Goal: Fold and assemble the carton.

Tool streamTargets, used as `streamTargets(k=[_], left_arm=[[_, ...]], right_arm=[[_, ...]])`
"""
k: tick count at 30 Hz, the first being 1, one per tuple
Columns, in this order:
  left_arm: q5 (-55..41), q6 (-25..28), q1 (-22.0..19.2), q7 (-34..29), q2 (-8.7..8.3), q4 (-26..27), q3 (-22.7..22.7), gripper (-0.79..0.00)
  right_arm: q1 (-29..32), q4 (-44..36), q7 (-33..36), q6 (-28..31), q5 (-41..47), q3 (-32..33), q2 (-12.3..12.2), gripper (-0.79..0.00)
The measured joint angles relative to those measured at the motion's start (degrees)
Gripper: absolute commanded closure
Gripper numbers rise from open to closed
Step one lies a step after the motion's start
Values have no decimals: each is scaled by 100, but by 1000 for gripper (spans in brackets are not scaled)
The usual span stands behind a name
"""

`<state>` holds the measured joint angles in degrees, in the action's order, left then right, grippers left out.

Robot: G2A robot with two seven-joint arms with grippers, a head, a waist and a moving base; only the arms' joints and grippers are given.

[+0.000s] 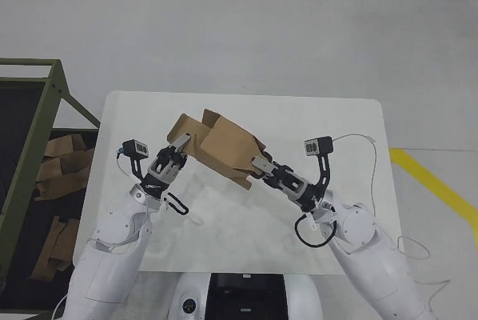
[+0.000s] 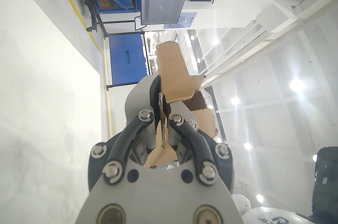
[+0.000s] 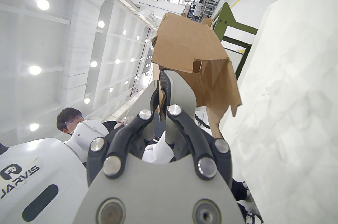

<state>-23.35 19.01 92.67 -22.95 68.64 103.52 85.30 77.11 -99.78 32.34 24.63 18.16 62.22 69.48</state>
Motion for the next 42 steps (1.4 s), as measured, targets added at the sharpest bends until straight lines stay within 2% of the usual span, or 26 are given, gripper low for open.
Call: streamTargets(k=[18, 21, 23, 27, 28, 31, 35, 42], left_arm=[[40, -86, -44, 36, 17, -24, 12, -15], [56, -98, -50, 56, 21, -25, 6, -126], [59, -110, -57, 66, 24, -27, 2, -259], [59, -129, -69, 97, 30, -46, -5, -449], [63, -133, -70, 106, 31, -49, -6, -523], [67, -146, -70, 125, 35, -53, -10, -610], [79, -139, -65, 168, 42, -60, -3, -785], [5, -66, -82, 308, 46, -50, 160, -785]], right_arm=[[-39, 2, 29, 5, 70, -42, 38, 0], [-17, -18, 53, 22, 90, -16, 36, 0], [-1, -29, 75, 27, 108, 4, 33, 0], [30, -51, 111, 52, 138, 33, 31, 0], [34, -53, 123, 58, 149, 37, 30, 0], [43, -48, 162, 76, 183, 50, 30, 0], [58, -35, 211, 95, 240, 72, 29, 0], [80, -22, 347, 133, 363, 142, 20, 0]])
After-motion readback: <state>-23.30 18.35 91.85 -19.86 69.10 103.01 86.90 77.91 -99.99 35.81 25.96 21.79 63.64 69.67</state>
